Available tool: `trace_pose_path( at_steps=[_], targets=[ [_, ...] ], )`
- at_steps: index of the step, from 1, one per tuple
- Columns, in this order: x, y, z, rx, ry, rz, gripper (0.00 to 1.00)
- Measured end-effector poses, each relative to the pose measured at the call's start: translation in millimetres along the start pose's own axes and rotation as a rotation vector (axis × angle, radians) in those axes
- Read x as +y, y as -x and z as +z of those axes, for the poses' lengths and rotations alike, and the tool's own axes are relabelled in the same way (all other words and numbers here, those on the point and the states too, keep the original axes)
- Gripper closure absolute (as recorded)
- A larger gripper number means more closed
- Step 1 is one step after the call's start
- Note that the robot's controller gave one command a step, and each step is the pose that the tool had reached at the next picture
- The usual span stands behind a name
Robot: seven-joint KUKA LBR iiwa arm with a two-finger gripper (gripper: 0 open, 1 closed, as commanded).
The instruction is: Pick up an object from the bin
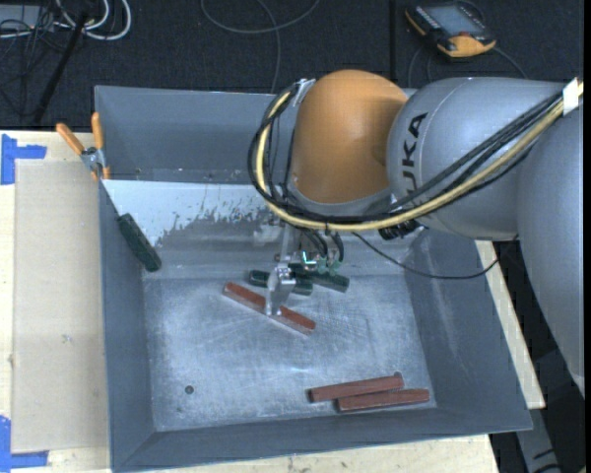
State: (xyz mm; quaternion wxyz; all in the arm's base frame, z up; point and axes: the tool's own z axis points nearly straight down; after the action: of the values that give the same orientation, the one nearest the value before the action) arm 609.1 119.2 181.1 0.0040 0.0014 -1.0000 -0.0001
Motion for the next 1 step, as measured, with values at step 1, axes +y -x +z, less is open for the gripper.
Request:
trace_pose_path(
  at_steps=[1],
  targets=[
    [-0.4,1.7,-4.1,-0.007,0.001,0.002,0.0]
  ],
)
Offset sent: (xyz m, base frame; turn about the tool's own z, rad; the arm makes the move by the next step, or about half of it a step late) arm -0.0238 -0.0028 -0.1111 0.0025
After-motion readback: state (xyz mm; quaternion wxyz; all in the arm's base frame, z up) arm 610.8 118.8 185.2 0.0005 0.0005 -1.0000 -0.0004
